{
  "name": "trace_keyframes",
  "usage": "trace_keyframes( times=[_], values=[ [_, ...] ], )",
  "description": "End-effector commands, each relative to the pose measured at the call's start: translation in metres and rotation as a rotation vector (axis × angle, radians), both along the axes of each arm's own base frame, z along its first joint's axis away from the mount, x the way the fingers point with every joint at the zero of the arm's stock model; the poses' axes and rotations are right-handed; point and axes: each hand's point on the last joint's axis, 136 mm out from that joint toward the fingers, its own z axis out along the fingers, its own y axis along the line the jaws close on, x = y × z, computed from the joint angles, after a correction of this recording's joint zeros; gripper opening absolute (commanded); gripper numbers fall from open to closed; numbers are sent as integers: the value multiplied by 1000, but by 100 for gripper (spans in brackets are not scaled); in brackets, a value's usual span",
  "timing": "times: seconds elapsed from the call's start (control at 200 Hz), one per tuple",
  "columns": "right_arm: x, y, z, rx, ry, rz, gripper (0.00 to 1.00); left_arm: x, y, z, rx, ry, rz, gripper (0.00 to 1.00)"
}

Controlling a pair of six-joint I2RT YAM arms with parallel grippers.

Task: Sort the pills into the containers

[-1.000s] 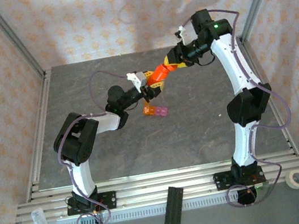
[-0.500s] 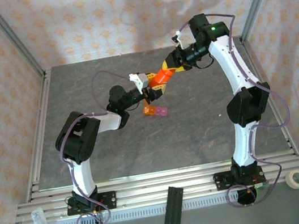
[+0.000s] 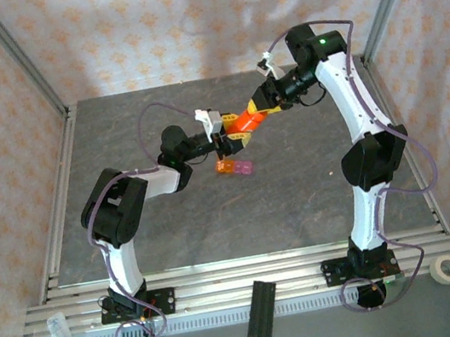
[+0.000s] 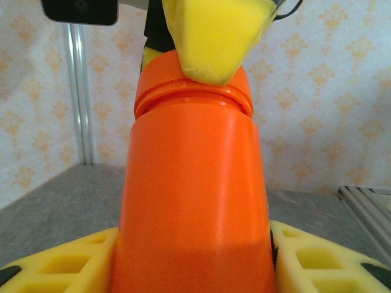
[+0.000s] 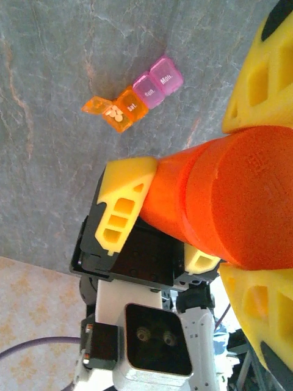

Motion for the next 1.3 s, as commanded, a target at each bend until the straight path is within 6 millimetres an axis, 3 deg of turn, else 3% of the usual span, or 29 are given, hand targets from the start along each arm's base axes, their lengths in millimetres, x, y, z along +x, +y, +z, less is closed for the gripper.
trace_keyframes(
  times=[0.0, 0.295, 0.631, 0.971, 1.296],
  values=[
    [-6, 9, 5, 45, -13, 54, 32, -29, -3, 60, -61, -161, -107, 0],
    [-11, 22, -6, 126, 80, 46, 29, -27, -5, 62, -63, -180, -103, 0],
    [-26, 43, -32, 63, 170, 76, 28, -26, -7, 65, -63, -191, -119, 0],
    [-3, 65, -51, 63, 318, -146, 30, -16, -4, 62, -62, -232, -31, 0],
    [7, 71, -43, 103, 370, -230, 34, -13, -4, 46, -42, -245, 32, 0]
  ],
)
